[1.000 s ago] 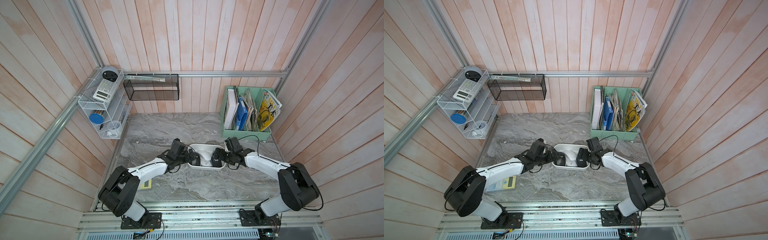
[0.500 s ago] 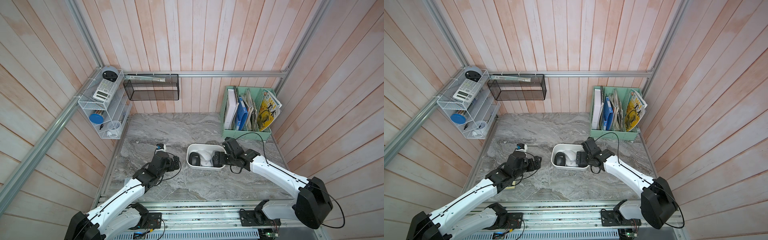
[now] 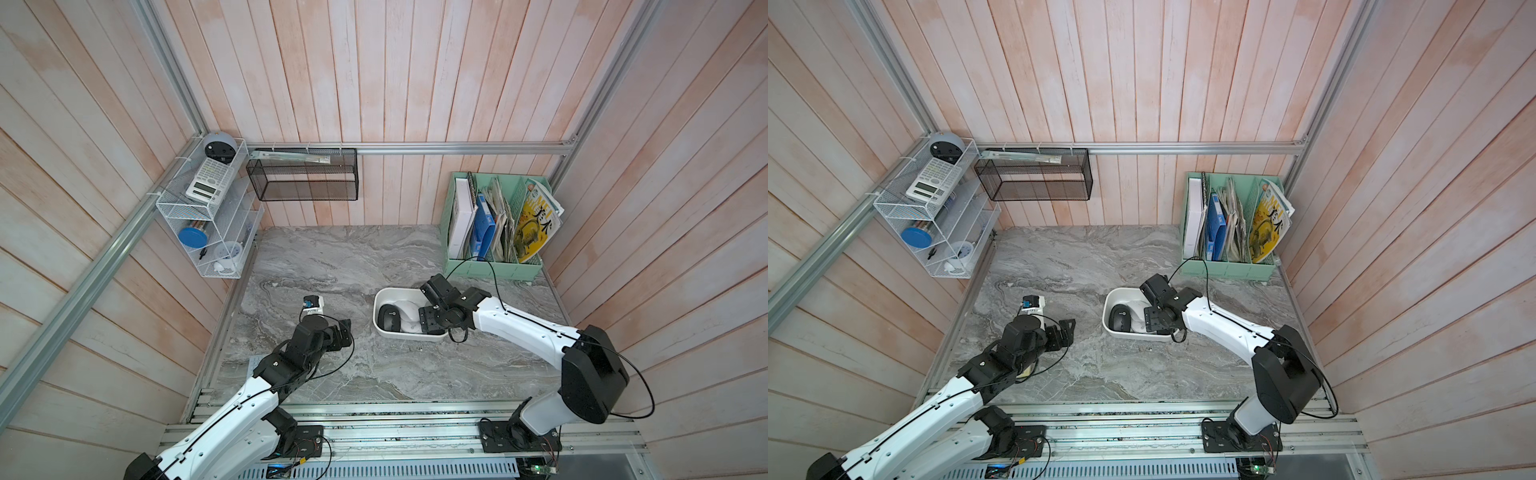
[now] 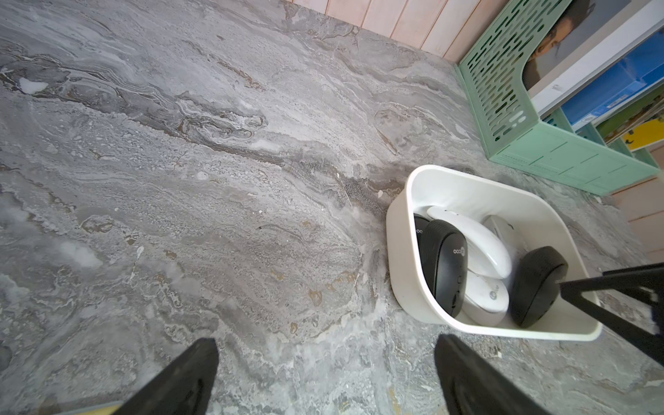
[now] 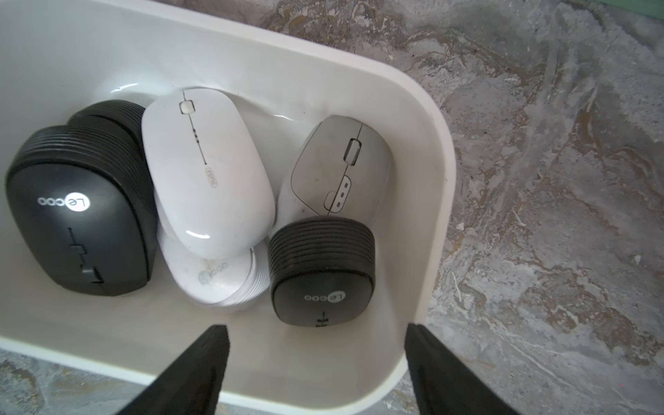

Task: Take out the mouse from the storage box
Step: Pick up the mouse from the storage box.

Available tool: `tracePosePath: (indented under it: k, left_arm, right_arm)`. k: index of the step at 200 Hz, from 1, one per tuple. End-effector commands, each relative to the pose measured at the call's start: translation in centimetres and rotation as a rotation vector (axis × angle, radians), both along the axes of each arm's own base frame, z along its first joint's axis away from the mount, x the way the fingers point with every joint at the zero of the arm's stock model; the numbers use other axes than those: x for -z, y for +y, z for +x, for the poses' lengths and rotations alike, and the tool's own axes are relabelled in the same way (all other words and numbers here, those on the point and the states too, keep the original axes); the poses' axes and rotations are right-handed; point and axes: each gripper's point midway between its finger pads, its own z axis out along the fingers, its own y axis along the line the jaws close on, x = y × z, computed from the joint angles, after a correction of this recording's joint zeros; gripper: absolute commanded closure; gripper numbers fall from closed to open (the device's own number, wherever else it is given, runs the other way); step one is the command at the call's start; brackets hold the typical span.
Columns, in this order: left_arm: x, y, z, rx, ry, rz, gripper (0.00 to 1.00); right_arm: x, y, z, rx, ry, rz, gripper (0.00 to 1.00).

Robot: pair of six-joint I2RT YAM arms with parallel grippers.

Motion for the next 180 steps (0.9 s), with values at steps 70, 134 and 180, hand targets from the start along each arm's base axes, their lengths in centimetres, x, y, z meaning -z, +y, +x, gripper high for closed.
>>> tracePosePath:
  k: [70, 134, 180]
  left_arm:
    - [0.1, 0.3, 0.3, -0.011, -0.016, 0.02, 0.0]
    - [0.3, 0.2, 0.4, -0.01, -0.008, 0.029, 0.0]
    - [0.5, 0.3, 0.5, -0.014, -0.004, 0.038, 0.0]
  right_arm:
    - [1.5, -0.2, 0.3, -0.067, 0.06, -0.127, 0.19]
    - [3.8, -0.4, 0.5, -0.066, 0.114, -0.104, 0.16]
    - [4.9, 0.2, 0.4, -0.071, 0.146, -0.085, 0.23]
